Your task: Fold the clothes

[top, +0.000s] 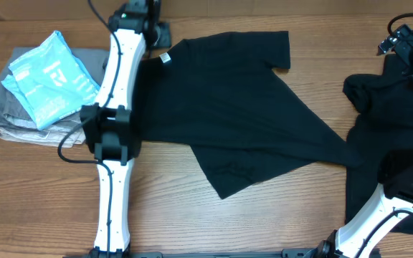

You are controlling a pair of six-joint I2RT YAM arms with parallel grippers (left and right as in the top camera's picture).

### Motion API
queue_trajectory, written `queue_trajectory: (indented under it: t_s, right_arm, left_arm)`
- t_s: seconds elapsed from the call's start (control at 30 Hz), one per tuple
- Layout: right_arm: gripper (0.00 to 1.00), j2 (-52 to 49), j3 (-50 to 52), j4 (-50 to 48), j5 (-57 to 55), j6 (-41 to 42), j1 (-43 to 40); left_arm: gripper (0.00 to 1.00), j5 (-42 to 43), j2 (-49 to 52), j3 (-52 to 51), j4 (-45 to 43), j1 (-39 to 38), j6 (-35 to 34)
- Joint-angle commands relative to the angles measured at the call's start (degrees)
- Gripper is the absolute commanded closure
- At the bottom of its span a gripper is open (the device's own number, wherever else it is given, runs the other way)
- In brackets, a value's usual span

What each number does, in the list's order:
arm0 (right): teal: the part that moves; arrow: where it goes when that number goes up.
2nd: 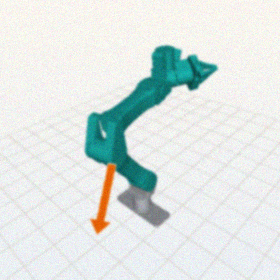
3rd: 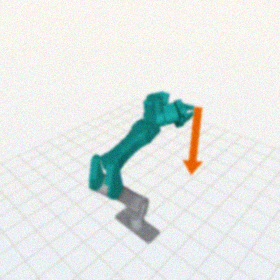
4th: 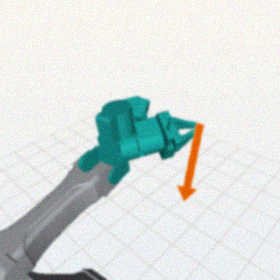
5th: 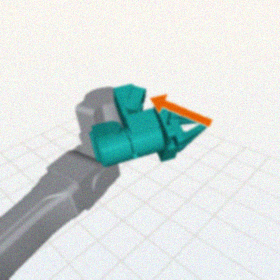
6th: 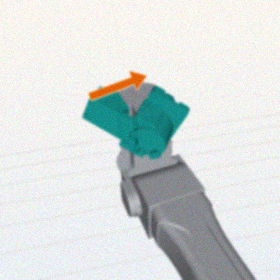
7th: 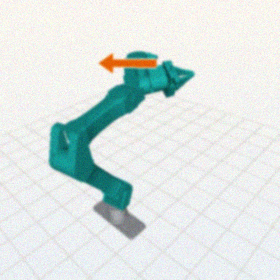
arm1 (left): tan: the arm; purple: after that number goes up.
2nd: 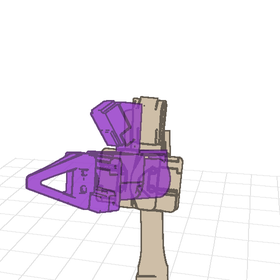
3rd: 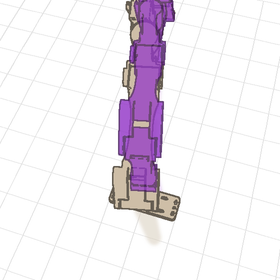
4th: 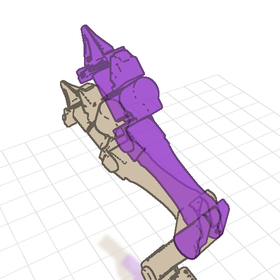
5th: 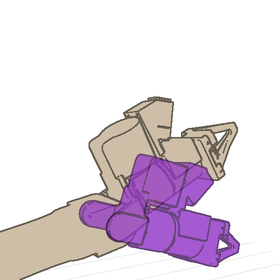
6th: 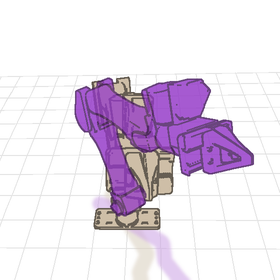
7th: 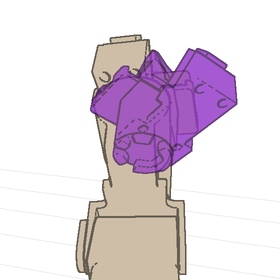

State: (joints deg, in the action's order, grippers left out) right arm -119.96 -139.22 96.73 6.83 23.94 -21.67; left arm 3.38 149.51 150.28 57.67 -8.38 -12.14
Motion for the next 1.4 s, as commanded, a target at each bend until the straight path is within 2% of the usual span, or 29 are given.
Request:
queue_trajectory:
  t_s: [0.0, 0.17, 0.23, 0.33, 0.53, 0.67, 0.73, 0.77, 0.8, 0.83, 0.87, 0.93, 0.97, 1.2, 1.37]
  right_arm:
    - [0.00, 0.28, -0.57, -0.20, -0.37, -0.09, 0.11]
    - [0.00, 0.28, -0.57, -0.20, -0.37, -0.09, 0.11]
    - [0.00, 0.28, -0.57, -0.22, -0.37, -0.09, 0.11]
    - [0.00, 0.28, -0.57, -0.22, -0.37, -0.09, 0.11]
    - [0.00, 0.28, -0.57, -0.81, -0.20, 0.26, 0.11]
    - [0.00, 0.28, -0.57, -2.19, 4.17, 0.31, 0.11]
    - [0.00, 0.28, -0.57, -1.05, 6.23, -0.26, 0.11]
    - [0.00, 0.28, -0.57, -0.39, 7.39, -0.33, 0.11]
    - [0.03, 0.28, -0.57, -0.42, 9.27, -0.52, 0.13]
    - [0.19, 0.26, -0.57, -0.87, 12.07, -2.99, 0.52]
    - [0.46, 0.26, -0.57, -1.57, 14.36, -5.70, 1.05]
    - [0.82, 0.26, -0.57, -3.43, 15.74, -7.91, 3.17]
    - [0.96, 0.20, -0.57, -4.55, 15.26, -7.89, 4.61]
    - [0.96, -3.87, -0.57, -14.69, 12.31, -7.87, 16.17]
    - [0.96, -11.06, -0.57, -21.03, 6.71, -7.45, 22.36]
  left_arm:
    - [0.51, 1.79, -9.31, 5.86, 3.89, -4.90, -0.96]
    - [0.48, 1.60, -18.43, 6.64, 13.81, -8.52, -1.70]
    - [0.44, 1.60, -22.01, 6.64, 17.38, -9.75, -2.86]
    - [0.32, 1.99, -26.82, 6.64, 22.01, -10.91, -3.63]
    - [0.27, 2.29, -31.23, 6.64, 29.09, -10.56, -3.50]
    - [0.15, 2.23, -32.20, 6.64, 31.93, -9.68, -3.52]
    - [0.00, 2.19, -32.20, 6.64, 32.79, -9.20, -3.52]
    - [0.00, 2.03, -32.17, 6.62, 33.09, -9.14, -3.50]
    - [0.00, 1.86, -32.17, 6.60, 33.40, -8.92, -3.50]
    - [0.00, 1.53, -32.17, 6.58, 33.75, -8.90, -3.52]
    - [0.00, 1.46, -32.17, 6.58, 34.10, -8.87, -3.52]
    - [0.00, 1.51, -32.17, 6.58, 34.21, -8.90, -3.52]
    - [0.00, 1.53, -32.17, 6.58, 34.23, -8.90, -3.52]
    - [0.00, 1.53, -32.17, 6.58, 34.21, -8.90, -3.52]
    - [0.00, 1.51, -32.17, 6.58, 34.23, -8.90, -3.52]
